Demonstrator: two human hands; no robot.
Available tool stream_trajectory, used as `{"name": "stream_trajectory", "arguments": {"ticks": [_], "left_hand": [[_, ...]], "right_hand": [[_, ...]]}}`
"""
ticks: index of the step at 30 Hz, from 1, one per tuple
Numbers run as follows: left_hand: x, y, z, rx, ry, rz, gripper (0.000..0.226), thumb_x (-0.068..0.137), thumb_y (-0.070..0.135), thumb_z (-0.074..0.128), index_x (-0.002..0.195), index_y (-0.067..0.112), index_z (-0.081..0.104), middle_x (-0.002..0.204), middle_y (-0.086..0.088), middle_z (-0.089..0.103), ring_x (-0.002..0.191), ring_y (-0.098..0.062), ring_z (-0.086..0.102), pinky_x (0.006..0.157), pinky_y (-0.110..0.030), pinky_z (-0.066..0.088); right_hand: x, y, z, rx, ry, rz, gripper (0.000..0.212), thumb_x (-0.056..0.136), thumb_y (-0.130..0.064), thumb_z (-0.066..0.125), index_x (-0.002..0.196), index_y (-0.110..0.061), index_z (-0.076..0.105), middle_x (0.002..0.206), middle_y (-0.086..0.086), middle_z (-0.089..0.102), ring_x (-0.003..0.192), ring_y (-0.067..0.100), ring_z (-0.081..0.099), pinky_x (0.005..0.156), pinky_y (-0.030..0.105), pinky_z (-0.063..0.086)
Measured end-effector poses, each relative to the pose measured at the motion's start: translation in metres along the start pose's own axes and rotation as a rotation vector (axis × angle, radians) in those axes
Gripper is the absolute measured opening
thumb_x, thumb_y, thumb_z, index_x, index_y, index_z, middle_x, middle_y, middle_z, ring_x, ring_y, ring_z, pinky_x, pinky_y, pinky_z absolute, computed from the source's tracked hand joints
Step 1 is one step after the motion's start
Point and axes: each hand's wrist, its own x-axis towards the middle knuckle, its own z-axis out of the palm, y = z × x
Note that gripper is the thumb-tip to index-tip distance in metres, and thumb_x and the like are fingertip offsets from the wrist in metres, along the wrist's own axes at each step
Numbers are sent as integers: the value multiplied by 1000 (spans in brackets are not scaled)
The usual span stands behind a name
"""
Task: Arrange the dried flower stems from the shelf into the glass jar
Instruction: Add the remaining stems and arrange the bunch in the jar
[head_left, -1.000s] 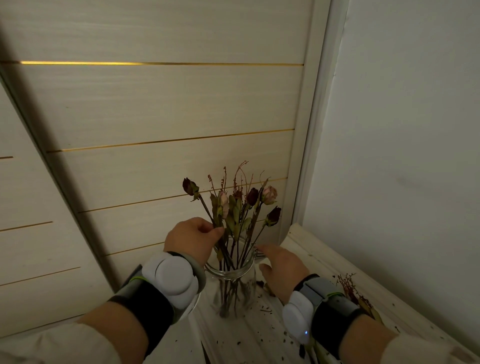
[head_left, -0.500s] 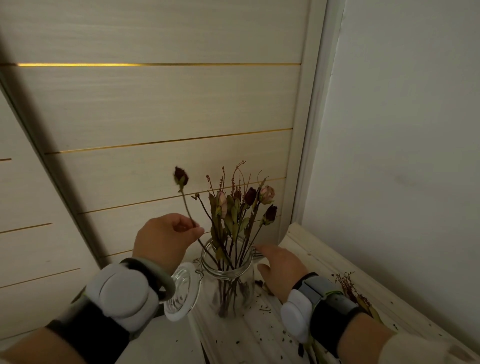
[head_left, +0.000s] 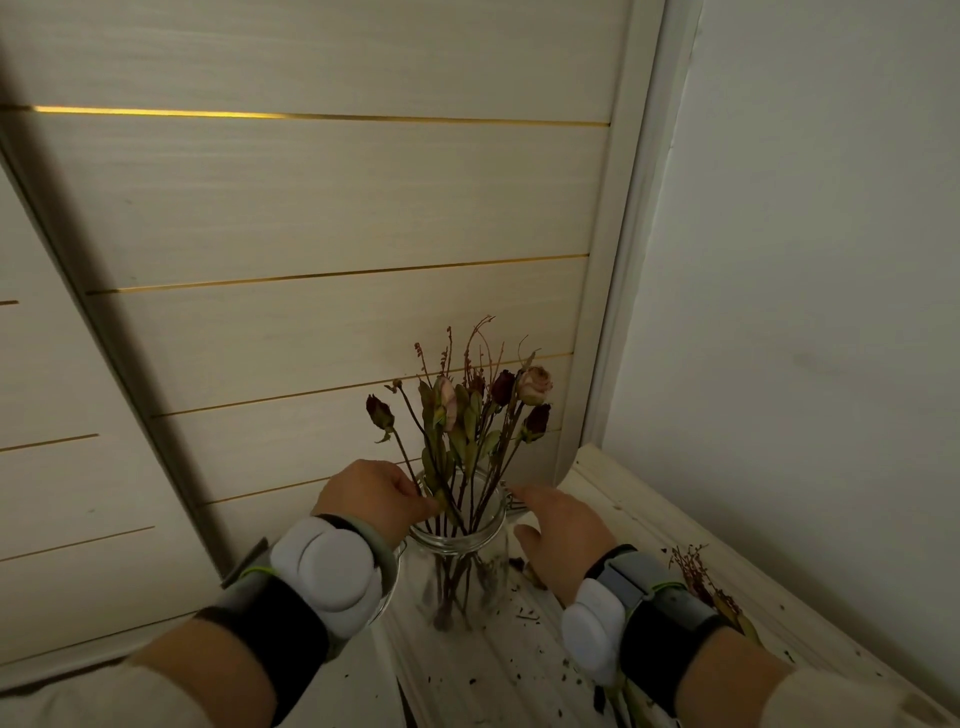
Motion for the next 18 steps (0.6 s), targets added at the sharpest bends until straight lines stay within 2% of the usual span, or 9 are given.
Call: {"name": "stream_trajectory", "arguments": {"ticks": [7, 11, 18], "left_hand": [[-2, 7, 5, 84, 20, -1, 31, 77, 47, 69, 59, 28, 52, 81, 3, 60, 87, -17, 60, 79, -27, 49], [-4, 6, 4, 24, 112, 14, 32, 76, 47, 69, 59, 27, 53, 75, 5, 57, 79, -15, 55, 72, -24, 44], [-13, 7, -1, -32, 175, 77, 16, 83, 40, 64, 77, 26, 61, 82, 4, 58, 80, -14, 54, 74, -23, 42]], "right_hand": [[0, 0, 1, -5, 6, 19, 48, 100, -22, 36, 146, -22, 23, 150, -2, 34, 136, 12, 34, 102, 12, 20], [-2, 2, 2, 2, -19, 31, 50, 100, -23, 37, 147, -24, 21, 152, -3, 31, 136, 12, 34, 104, 13, 21], [-16, 10, -5, 37, -7, 65, 53, 99, -22, 40, 148, -25, 20, 153, -3, 29, 136, 12, 36, 108, 16, 24]]}}
